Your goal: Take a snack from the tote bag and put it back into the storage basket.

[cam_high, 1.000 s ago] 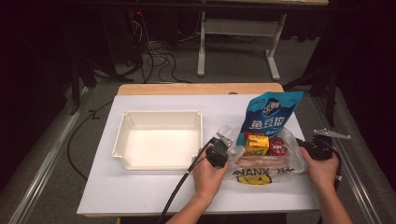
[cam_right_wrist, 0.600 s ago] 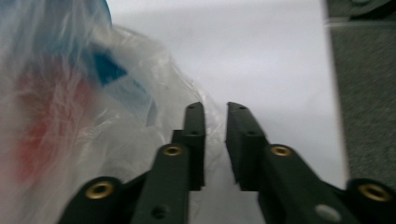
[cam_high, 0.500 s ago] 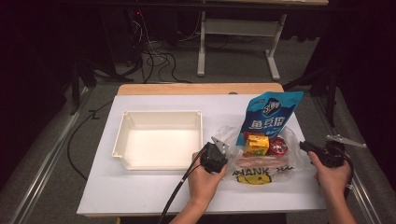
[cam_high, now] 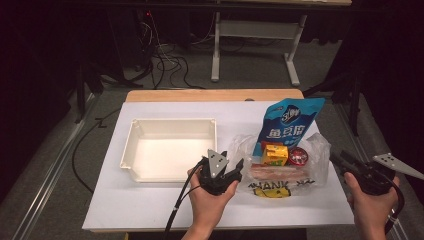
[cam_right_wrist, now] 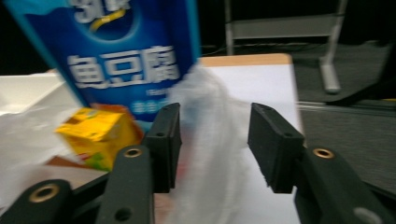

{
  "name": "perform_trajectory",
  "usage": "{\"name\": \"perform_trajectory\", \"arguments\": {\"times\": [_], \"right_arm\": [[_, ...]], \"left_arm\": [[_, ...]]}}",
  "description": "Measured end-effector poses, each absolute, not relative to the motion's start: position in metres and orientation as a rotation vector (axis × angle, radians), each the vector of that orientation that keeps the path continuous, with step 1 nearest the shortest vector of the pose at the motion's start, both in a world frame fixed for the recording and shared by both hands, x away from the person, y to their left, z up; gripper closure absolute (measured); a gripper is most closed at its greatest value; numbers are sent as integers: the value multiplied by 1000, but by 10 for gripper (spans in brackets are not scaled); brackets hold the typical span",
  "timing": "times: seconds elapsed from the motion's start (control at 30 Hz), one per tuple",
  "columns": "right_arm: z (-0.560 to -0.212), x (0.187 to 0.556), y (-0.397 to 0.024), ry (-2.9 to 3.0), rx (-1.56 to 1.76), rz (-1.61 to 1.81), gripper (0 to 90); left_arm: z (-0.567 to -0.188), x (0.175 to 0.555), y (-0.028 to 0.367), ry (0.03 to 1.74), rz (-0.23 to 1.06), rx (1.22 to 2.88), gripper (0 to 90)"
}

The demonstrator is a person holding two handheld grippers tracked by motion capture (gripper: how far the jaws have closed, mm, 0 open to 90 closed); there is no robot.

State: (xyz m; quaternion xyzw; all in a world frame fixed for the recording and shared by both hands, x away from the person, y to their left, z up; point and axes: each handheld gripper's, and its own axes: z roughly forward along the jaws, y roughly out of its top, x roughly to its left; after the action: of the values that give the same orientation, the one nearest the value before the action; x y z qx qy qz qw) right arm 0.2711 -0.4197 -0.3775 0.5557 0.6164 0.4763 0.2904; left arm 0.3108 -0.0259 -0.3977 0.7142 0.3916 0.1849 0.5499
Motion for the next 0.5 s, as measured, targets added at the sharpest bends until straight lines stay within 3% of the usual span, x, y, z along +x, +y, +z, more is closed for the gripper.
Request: {"name": "perform_trajectory", "arguments": {"times": [0.1, 0.17, 0.23, 0.3, 0.33, 0.37, 0.43, 0.5], "right_arm": [[-383, 281, -410, 1666, 1524, 1192, 405], [-389, 287, -409, 1650, 1584, 1174, 443], [-396, 294, -410, 1679, 1646, 1195, 568], [-403, 296, -409, 1732, 1642, 1192, 742], [-405, 295, -408, 1756, 1639, 1166, 834], [-407, 294, -408, 1764, 1640, 1156, 881], [-409, 289, -408, 1776, 1646, 1143, 900], [-412, 282, -409, 1794, 1652, 1114, 900]], "left_arm": [[-401, 311, -37, 895, 372, 1685, 300], [-405, 314, -44, 914, 379, 1722, 296], [-410, 320, -48, 947, 361, 1757, 383], [-417, 327, -52, 956, 319, 1798, 541], [-419, 328, -51, 956, 313, 1818, 670], [-422, 330, -50, 954, 281, 1828, 758], [-427, 332, -45, 957, 238, 1855, 880], [-434, 332, -40, 966, 205, 1878, 896]]}}
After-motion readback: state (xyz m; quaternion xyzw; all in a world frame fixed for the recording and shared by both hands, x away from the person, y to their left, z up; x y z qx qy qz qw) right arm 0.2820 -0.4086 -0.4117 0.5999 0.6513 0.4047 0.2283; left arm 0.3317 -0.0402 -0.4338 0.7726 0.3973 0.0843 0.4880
